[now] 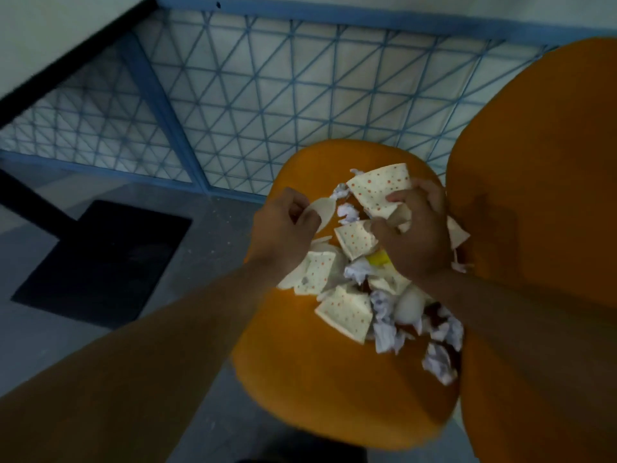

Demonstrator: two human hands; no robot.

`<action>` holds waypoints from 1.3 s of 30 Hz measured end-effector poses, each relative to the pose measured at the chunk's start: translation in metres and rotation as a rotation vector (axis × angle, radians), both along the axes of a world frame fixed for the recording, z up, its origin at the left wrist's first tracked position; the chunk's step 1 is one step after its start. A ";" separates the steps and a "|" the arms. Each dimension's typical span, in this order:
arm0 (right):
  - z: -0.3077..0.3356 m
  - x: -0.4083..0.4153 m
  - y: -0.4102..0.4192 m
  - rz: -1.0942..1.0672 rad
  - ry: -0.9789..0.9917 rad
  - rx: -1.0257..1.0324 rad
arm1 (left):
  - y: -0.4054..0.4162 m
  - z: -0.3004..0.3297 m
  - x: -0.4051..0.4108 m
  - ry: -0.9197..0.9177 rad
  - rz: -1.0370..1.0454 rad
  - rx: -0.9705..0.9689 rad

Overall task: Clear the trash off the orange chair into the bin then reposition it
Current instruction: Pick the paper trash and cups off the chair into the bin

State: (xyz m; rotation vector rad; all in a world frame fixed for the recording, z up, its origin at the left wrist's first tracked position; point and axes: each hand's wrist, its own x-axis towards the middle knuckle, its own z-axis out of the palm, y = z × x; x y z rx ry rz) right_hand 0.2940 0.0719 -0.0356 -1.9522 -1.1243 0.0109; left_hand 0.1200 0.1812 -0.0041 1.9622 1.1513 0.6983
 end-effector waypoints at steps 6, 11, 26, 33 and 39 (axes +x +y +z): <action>0.008 -0.124 -0.081 0.212 0.065 -0.011 | -0.077 0.020 -0.110 0.017 0.112 0.001; -0.009 -0.219 -0.154 0.303 0.156 -0.155 | -0.142 -0.005 -0.194 0.079 0.148 -0.068; -0.209 -0.335 -0.288 0.652 0.328 -0.738 | -0.275 -0.140 -0.309 0.105 0.293 -0.145; -0.214 -0.325 -0.296 0.602 0.441 -0.614 | -0.301 -0.204 -0.321 0.273 0.147 -0.405; -0.197 -0.307 -0.284 0.661 0.417 -0.585 | -0.296 -0.223 -0.321 0.489 0.041 -0.677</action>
